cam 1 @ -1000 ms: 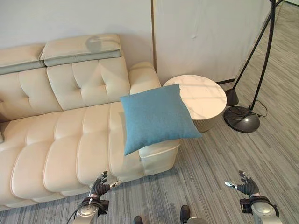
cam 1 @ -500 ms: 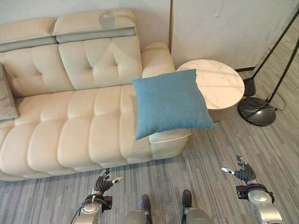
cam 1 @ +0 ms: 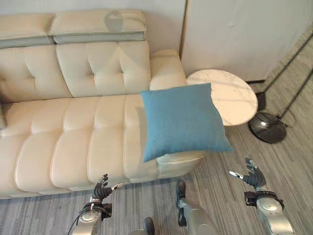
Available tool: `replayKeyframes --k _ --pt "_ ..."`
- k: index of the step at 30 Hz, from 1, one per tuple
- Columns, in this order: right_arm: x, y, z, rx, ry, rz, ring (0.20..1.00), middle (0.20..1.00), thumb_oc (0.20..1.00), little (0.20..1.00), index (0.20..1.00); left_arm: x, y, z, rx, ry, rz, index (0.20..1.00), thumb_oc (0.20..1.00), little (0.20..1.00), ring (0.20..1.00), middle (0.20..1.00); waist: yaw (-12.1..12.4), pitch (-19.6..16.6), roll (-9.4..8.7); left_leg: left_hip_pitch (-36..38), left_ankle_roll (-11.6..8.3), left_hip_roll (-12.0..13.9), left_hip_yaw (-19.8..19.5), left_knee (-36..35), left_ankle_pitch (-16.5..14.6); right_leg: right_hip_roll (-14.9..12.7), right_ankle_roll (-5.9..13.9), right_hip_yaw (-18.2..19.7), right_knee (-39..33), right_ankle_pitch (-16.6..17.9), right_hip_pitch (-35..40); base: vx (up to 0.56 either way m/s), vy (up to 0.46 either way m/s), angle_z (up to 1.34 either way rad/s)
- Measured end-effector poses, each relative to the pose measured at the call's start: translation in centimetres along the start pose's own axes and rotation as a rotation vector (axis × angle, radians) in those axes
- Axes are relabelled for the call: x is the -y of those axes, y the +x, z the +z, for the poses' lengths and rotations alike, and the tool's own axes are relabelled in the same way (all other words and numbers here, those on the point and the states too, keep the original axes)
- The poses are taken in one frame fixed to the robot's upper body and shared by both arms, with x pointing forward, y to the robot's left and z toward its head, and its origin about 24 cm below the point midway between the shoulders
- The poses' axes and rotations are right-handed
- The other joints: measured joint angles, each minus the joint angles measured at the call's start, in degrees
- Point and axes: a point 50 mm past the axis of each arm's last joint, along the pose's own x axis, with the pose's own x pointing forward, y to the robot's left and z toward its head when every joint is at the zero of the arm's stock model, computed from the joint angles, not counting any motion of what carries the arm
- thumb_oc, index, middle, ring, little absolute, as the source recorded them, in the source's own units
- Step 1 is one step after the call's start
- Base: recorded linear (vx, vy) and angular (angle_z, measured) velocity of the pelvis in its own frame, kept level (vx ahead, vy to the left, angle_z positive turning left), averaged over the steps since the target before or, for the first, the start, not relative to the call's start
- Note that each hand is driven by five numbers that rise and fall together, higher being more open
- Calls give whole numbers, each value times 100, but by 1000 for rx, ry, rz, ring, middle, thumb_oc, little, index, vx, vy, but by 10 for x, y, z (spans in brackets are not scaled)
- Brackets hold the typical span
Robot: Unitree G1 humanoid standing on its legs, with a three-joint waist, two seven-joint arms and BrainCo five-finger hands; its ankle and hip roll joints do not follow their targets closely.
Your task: Pick up all the scattered cushions and arrange them neatly on the sofa.
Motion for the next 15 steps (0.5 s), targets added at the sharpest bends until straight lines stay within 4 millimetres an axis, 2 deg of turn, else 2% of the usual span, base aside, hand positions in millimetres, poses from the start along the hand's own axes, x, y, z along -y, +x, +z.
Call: replayKeyframes --k 1,2,3,4,5,7,8,9,11,12,13,15 --pt "6 1 2 9 -3 -18 1000 1000 1000 1000 1000 1 0 0 3 -4 0 1000 1000 1000 1000 1000 41 -16 -5 -90 -121 20 41 382 -13 49 -237 -8 -32 82 131 261 -279 66" --pt "20 3 12 54 8 -71 1000 1000 1000 1000 1000 5 1 0 2 -18 -6 1000 1000 1000 1000 1000 40 -6 23 -1008 -400 201 177 2396 -206 88 -535 -24 -201 38 407 137 -127 5" --pt "22 7 22 94 -4 -75 1000 1000 1000 1000 1000 5 -2 -6 -15 -20 -7 1000 1000 1000 1000 1000 133 1 -20 -1169 -487 248 174 2612 -294 124 -821 70 -219 -66 485 249 -155 -6" --pt "35 10 28 123 -54 -93 1000 1000 1000 1000 1000 12 3 4 16 -18 -34 1000 1000 1000 1000 1000 153 -2 -59 -1904 -393 496 326 3225 -302 263 -928 85 -424 -229 695 168 -19 -32" --pt "36 12 32 134 -51 -98 1000 1000 1000 1000 1000 12 4 7 22 -19 -34 1000 1000 1000 1000 1000 160 0 -62 -2076 -389 577 334 3228 -302 303 -968 60 -419 -260 738 235 22 -15" --pt "30 13 34 138 -56 -77 1000 1000 1000 1000 1000 12 5 11 33 -11 -39 1000 1000 1000 1000 1000 145 -10 -197 -2000 -345 452 321 1740 -231 312 -811 139 -418 -315 902 148 75 -23" --pt "25 16 36 142 -80 -51 1000 1000 1000 1000 1000 12 6 13 41 -11 -39 1000 1000 1000 1000 1000 135 -10 -196 -1875 -375 384 190 746 15 392 -797 156 -418 -275 955 126 93 -45" --pt "20 17 36 139 -82 -36 1000 1000 1000 1000 1000 10 5 12 40 -11 -35 1000 1000 1000 1000 1000 140 -14 -190 -1715 -304 429 195 539 192 468 -752 219 -417 -306 1025 124 94 -52" --pt "16 18 35 134 -84 -23 1000 1000 1000 1000 1000 10 4 10 37 -12 -35 1000 1000 1000 1000 1000 130 -22 -173 -1229 -301 381 150 -7 454 546 -689 250 -415 -347 1176 101 64 -26" --pt "15 18 29 110 -94 -16 1000 1000 1000 1000 1000 11 4 12 44 -14 -37 1000 1000 1000 1000 1000 107 -32 -128 -992 -296 331 134 -257 704 588 -649 245 -415 -373 1230 158 75 -17" --pt "16 19 25 81 -98 -14 1000 1000 1000 1000 1000 10 4 14 53 -17 -35 1000 1000 1000 1000 1000 117 -41 -70 -761 -173 275 134 -474 998 672 -614 315 -416 -408 1237 78 31 -10" --pt "9 21 14 23 -107 8 1000 1000 1000 1000 1000 7 6 18 61 -7 -30 1000 1000 1000 1000 1000 142 -48 -101 -591 -105 258 196 -769 976 667 -558 329 -416 -464 1241 72 42 -3"
